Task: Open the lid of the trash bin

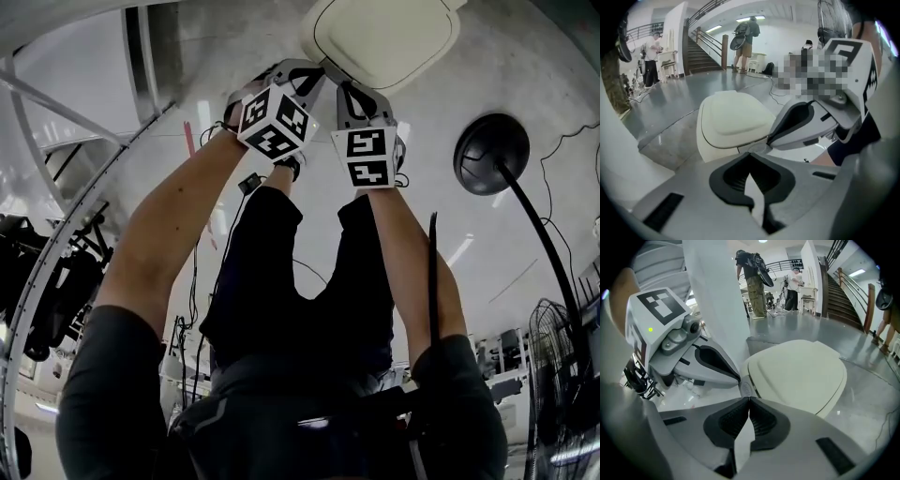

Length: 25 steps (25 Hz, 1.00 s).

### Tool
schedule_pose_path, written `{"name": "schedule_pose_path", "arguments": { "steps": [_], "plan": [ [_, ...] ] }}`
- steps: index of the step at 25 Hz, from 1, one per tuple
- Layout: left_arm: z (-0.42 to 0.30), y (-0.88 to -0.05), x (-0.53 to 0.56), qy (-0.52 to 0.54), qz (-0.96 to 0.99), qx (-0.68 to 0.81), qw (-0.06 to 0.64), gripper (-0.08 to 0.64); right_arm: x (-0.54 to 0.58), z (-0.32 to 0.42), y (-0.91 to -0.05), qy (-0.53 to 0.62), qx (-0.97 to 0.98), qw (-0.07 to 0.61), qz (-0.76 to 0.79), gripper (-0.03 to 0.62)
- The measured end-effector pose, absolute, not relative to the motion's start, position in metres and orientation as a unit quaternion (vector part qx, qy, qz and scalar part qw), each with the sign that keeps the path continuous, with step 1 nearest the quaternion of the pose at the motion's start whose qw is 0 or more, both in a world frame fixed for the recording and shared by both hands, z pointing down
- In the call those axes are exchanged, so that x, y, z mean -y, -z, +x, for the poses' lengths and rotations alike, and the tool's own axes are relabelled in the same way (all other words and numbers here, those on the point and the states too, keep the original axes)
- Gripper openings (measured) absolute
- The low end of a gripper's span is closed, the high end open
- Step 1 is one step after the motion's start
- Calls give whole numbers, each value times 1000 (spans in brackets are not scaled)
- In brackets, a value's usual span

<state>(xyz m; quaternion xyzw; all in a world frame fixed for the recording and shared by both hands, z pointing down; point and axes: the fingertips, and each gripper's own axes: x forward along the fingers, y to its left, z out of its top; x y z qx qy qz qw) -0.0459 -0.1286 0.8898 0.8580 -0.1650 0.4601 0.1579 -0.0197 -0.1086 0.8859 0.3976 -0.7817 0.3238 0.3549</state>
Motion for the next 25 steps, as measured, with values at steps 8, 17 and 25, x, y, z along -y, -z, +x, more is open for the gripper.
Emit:
{"name": "schedule_pose_path", "arguments": {
  "steps": [8, 17, 25],
  "plan": [
    [-47, -893, 130, -462, 857, 166, 154, 8, 110, -19, -888, -324, 773, 344, 423, 28],
    [-45, -894, 131, -465, 846, 191, 179, 8, 111, -16, -888, -340, 768, 332, 429, 28],
    [-46, -897, 128, -464, 839, 208, 195, 8, 109, -15, -891, -353, 764, 317, 438, 28]
  ]
}}
